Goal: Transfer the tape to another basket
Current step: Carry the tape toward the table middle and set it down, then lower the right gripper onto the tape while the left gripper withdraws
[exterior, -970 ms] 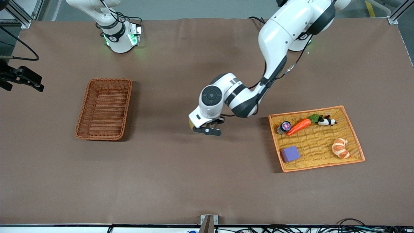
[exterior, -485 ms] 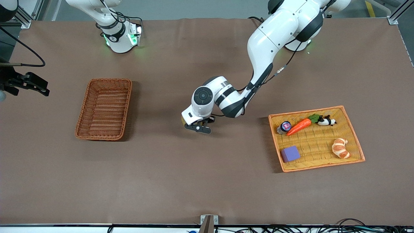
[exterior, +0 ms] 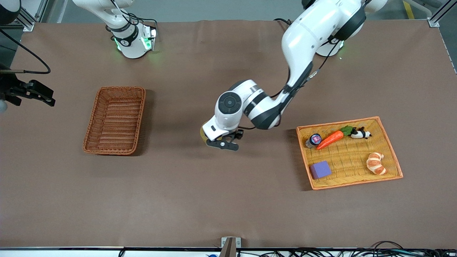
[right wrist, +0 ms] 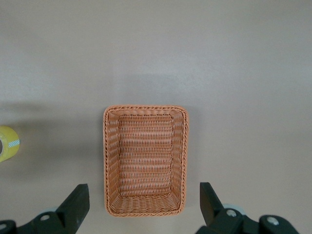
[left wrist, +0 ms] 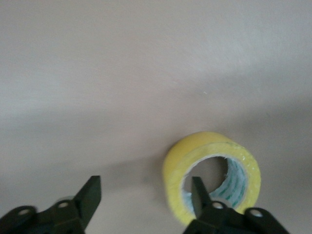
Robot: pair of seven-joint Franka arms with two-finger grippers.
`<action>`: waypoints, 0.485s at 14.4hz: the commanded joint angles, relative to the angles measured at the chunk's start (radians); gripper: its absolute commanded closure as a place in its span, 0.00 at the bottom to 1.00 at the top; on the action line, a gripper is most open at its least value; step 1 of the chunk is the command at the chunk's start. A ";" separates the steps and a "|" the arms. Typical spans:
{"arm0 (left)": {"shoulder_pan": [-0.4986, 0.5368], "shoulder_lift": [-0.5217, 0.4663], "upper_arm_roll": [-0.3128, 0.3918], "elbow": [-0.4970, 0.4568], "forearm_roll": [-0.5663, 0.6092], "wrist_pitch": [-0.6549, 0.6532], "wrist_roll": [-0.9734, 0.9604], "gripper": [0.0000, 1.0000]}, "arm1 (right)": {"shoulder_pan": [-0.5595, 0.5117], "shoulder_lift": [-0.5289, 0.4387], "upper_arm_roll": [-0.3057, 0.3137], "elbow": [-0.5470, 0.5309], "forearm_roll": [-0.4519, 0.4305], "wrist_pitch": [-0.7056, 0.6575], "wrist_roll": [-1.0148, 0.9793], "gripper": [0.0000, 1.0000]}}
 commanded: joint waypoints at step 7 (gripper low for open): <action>0.334 -0.516 -0.013 -0.329 -0.025 -0.063 0.123 0.00 | 0.081 0.142 0.153 -0.017 0.004 0.127 0.213 0.00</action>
